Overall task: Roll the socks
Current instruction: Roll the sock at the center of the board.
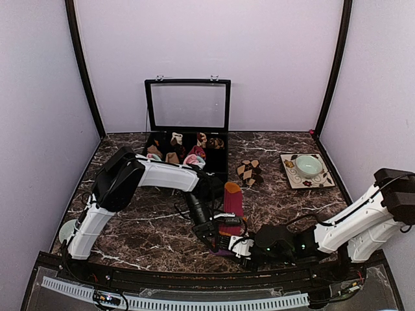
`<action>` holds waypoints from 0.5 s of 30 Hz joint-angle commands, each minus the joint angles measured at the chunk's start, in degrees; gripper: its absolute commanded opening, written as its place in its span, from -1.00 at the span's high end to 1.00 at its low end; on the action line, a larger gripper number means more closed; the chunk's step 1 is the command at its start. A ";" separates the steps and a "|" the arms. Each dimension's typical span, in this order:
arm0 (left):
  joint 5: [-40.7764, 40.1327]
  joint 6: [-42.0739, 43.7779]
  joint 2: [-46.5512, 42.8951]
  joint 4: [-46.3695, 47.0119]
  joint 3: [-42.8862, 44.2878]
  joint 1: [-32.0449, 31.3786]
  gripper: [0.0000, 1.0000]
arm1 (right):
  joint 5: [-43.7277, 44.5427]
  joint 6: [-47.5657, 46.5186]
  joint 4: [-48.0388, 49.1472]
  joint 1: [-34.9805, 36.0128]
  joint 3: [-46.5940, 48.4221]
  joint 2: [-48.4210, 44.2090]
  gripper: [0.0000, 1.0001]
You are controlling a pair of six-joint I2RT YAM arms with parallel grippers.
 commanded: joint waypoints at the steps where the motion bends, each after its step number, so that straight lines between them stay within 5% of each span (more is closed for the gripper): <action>1: -9.81 -0.13 3.79 0.98 -0.36 0.08 1.00 | -3.40 -0.43 4.68 -1.12 0.75 1.92 0.40; 15: -9.37 0.34 4.00 0.20 0.06 0.08 1.00 | -3.18 2.14 9.10 -2.02 -1.47 8.15 0.53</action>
